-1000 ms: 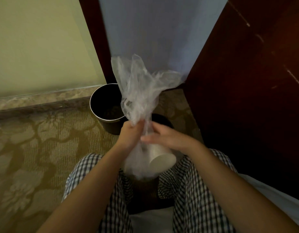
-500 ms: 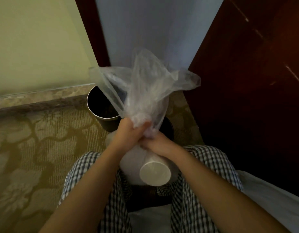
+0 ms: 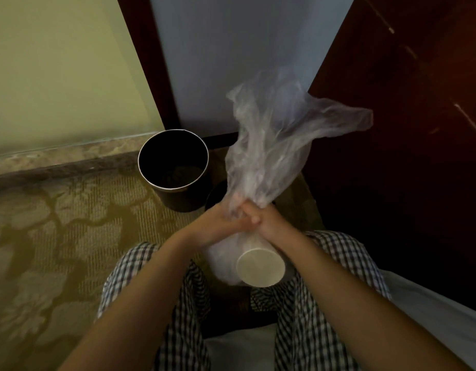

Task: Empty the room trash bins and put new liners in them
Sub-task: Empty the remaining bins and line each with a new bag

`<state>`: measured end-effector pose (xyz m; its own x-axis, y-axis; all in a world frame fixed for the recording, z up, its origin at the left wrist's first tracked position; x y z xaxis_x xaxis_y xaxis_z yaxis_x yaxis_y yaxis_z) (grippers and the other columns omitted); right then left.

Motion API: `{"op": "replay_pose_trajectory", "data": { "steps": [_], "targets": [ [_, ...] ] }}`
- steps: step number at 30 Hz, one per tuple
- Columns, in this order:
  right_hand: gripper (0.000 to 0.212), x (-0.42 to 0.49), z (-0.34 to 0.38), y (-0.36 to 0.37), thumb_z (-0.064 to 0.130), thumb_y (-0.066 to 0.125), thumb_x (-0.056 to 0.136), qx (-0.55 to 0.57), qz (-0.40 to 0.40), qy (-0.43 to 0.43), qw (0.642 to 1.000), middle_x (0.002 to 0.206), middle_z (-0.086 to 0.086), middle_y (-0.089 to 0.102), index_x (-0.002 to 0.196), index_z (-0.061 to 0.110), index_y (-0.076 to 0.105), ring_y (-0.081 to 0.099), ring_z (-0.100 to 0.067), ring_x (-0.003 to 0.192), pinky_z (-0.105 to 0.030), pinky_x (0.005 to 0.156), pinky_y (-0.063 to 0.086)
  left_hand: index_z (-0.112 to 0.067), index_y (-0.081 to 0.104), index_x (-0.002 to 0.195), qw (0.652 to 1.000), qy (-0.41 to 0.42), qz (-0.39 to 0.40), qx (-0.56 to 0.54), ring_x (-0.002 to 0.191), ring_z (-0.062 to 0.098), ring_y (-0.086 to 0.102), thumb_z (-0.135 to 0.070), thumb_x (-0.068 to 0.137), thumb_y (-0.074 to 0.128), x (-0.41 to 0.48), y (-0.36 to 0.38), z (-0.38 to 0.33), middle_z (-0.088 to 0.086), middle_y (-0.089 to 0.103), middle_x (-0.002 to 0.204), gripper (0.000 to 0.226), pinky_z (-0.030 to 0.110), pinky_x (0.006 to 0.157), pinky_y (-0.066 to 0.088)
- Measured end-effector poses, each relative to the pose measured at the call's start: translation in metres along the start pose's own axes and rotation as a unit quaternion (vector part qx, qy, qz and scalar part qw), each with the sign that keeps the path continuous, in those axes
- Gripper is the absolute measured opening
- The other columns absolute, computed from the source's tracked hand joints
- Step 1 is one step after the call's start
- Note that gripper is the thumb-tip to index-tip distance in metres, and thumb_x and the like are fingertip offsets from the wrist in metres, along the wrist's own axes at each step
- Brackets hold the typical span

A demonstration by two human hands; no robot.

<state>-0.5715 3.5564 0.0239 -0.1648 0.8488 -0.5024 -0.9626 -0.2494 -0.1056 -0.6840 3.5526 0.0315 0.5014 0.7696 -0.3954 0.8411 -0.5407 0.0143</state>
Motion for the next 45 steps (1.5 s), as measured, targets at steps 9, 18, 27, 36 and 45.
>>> {"op": "replay_pose_trajectory", "data": {
  "steps": [9,18,27,36,45],
  "targets": [
    [0.044,0.006,-0.001,0.009,0.021,0.048,0.095,-0.188,0.002,-0.080,0.979,0.127,-0.017,0.050,0.130,-0.005,0.046,0.045,-0.022,0.123,-0.014,0.097,0.034,-0.020,0.063,0.118,0.987,-0.038,-0.076,0.138,0.118,0.009,0.055,-0.018,0.092,0.057,-0.019,-0.007,0.010,-0.003,0.062,0.122,0.027,0.003,0.081,0.043],
    [0.019,0.017,0.005,-0.009,0.022,0.051,0.097,0.124,-0.004,-0.004,0.992,0.109,-0.002,0.066,0.112,0.016,0.061,0.061,-0.014,0.105,-0.023,0.093,0.048,-0.015,0.061,0.074,0.995,-0.027,0.001,0.095,0.067,0.007,0.055,-0.012,0.094,0.053,0.009,0.000,0.009,-0.002,0.059,0.072,0.022,0.022,0.067,0.044],
    [0.030,0.006,-0.009,0.021,0.018,0.058,0.093,0.192,0.075,0.005,0.978,0.130,-0.006,0.058,0.123,0.022,0.054,0.055,-0.019,0.121,-0.033,0.103,0.044,-0.015,0.054,0.086,0.966,-0.006,-0.187,-0.175,0.066,0.000,0.060,-0.004,0.097,0.042,0.008,0.000,0.004,-0.004,0.057,0.075,0.020,0.015,0.060,0.048],
    [0.031,0.005,-0.015,0.029,0.002,0.057,0.090,0.132,0.067,0.046,0.988,0.105,-0.012,0.069,0.120,0.008,0.059,0.068,-0.017,0.093,-0.029,0.088,0.054,-0.014,0.058,0.075,0.918,-0.026,-0.230,-0.321,0.069,0.012,0.057,-0.010,0.091,0.053,0.018,-0.006,0.014,0.002,0.058,0.072,0.017,0.022,0.060,0.049],
    [0.024,0.009,0.001,0.014,0.003,0.039,0.098,0.316,0.111,0.057,0.941,0.065,0.003,0.065,0.102,0.006,0.062,0.062,-0.008,0.064,-0.020,0.069,0.052,-0.016,0.051,0.083,0.874,0.002,-0.202,-0.443,0.056,0.009,0.055,-0.029,0.098,0.041,0.018,-0.028,0.004,-0.002,0.054,0.071,0.023,0.020,0.047,0.046]
  ]
}}
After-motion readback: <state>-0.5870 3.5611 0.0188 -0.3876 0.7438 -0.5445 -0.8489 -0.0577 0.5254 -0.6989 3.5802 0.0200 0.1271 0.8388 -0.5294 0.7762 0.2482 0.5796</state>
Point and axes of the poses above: each hand's wrist, its own x-axis towards the middle knuckle, its own y-axis out of the palm, z = x × y, the point moved 3 cm from there along x, towards the middle knuckle
